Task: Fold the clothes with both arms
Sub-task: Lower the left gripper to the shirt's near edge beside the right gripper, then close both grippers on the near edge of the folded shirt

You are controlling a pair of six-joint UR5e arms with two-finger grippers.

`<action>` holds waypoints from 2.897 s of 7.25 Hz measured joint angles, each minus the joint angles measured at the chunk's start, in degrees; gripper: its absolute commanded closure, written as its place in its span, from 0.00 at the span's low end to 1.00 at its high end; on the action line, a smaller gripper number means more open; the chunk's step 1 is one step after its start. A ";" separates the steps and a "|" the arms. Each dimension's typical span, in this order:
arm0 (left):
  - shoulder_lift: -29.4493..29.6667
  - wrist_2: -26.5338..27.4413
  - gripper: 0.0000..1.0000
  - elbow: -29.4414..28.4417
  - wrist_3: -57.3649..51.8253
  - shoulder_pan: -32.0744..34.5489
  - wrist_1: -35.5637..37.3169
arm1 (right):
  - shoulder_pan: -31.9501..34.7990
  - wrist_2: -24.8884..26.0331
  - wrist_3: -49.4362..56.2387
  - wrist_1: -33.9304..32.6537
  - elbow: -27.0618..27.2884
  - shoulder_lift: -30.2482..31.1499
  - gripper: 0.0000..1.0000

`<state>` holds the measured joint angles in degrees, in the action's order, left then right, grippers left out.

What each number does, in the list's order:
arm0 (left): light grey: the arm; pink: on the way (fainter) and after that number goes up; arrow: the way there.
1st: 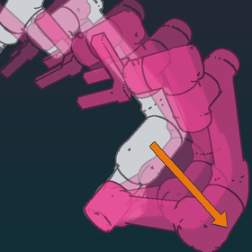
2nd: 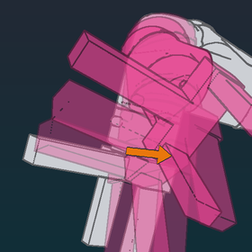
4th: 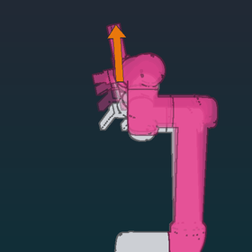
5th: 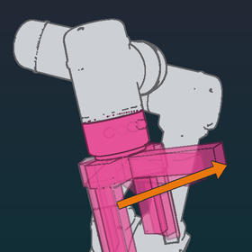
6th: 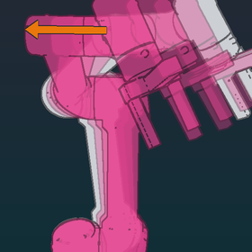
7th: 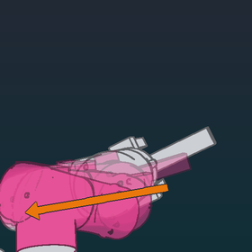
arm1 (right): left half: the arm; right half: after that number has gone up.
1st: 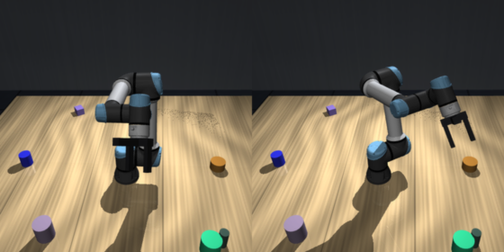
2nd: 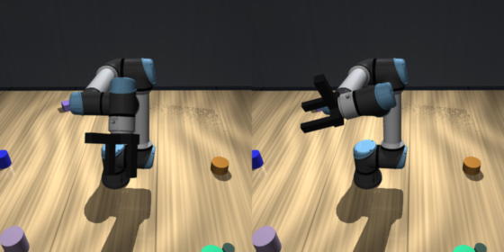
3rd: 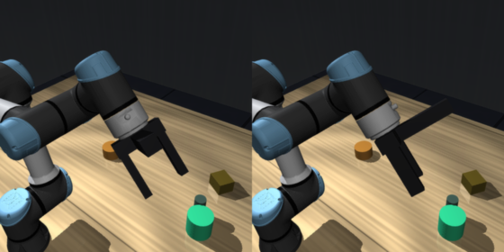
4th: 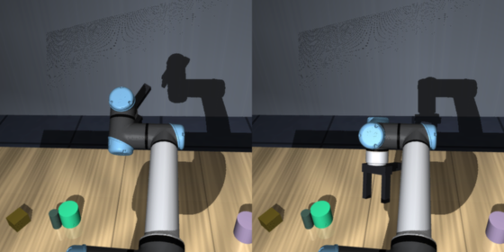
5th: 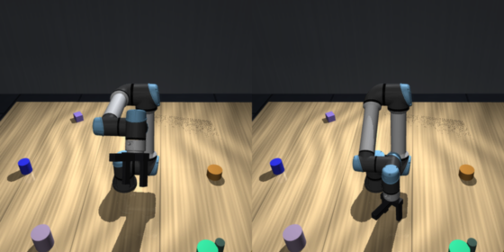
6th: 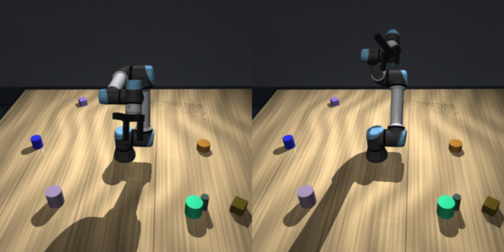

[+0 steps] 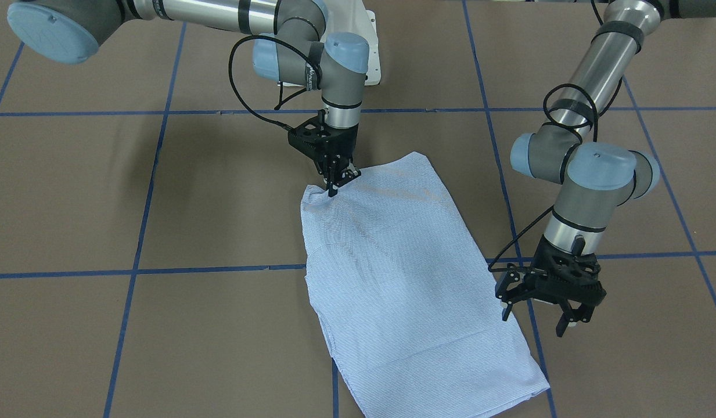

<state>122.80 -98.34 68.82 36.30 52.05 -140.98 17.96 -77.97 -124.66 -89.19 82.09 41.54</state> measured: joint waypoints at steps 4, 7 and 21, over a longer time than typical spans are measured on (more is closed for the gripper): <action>-8.71 -8.63 0.00 15.05 12.75 -2.02 0.33 | 0.05 1.59 0.02 0.31 0.27 -0.24 1.00; -22.47 -7.64 0.05 32.63 30.17 -11.64 0.51 | 0.04 2.01 0.03 0.33 0.48 -0.13 1.00; -17.03 10.98 0.35 35.47 54.02 -32.44 20.54 | -0.01 2.47 0.03 0.33 0.88 0.03 1.00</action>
<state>105.77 -87.35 104.29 90.32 19.61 -120.44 17.95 -75.50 -124.63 -88.86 82.97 41.57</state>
